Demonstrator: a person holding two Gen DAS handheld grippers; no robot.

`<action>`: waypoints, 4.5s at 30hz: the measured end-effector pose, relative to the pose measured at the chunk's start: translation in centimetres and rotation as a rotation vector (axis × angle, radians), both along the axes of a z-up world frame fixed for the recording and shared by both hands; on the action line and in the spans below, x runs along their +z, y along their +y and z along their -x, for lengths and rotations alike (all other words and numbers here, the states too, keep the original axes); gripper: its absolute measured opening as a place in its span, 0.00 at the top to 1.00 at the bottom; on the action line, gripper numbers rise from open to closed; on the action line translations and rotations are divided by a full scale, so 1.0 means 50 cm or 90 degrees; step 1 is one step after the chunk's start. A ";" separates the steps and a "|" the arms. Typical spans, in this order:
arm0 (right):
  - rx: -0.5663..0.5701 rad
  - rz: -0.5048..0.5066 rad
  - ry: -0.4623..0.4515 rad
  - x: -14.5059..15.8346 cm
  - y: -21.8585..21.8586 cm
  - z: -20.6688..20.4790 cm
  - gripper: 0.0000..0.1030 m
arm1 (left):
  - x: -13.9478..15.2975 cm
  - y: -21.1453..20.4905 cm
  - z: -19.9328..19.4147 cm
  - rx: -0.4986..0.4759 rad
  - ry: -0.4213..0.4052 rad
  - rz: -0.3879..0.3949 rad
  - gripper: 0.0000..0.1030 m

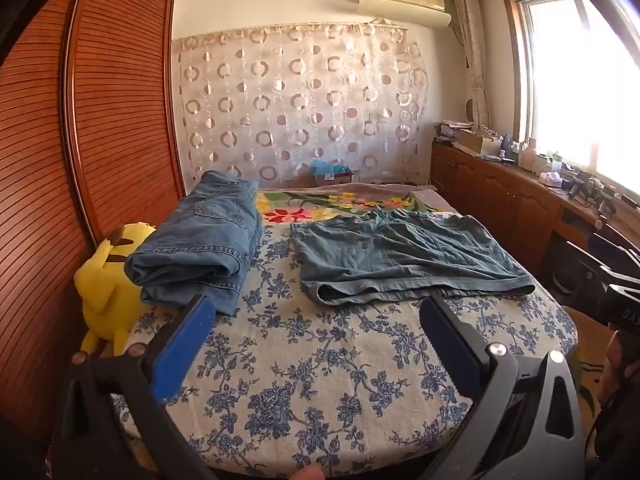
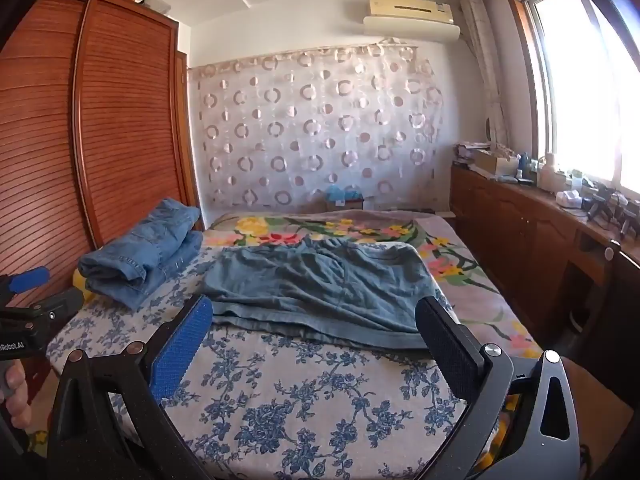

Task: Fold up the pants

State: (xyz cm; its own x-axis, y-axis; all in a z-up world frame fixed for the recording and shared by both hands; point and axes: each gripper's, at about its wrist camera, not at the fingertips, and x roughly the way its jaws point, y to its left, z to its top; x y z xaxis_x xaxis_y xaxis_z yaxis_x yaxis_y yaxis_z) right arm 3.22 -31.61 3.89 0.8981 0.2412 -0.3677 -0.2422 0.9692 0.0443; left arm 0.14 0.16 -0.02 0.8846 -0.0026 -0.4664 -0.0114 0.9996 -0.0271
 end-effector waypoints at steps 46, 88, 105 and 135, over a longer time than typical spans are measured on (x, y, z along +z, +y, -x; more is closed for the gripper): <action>-0.001 0.005 -0.009 0.009 0.000 0.006 0.00 | 0.010 -0.001 0.010 0.015 -0.027 -0.018 0.00; -0.001 0.002 -0.011 0.007 -0.003 0.010 0.00 | 0.027 -0.010 0.028 0.006 -0.036 -0.024 0.00; -0.004 0.015 0.014 -0.014 -0.050 -0.017 0.00 | -0.029 0.012 -0.034 -0.033 0.022 -0.011 0.00; -0.010 0.086 0.137 -0.145 -0.149 -0.158 0.21 | -0.169 0.035 -0.282 -0.089 0.134 -0.041 0.06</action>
State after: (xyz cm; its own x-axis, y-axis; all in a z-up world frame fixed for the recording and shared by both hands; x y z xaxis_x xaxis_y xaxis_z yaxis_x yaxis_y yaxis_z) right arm 11.11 -39.05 -3.34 0.7988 0.1627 -0.5792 -0.2256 0.9735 -0.0375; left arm 14.24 1.92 -8.47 0.7612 -0.0823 -0.6432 0.1280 0.9915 0.0246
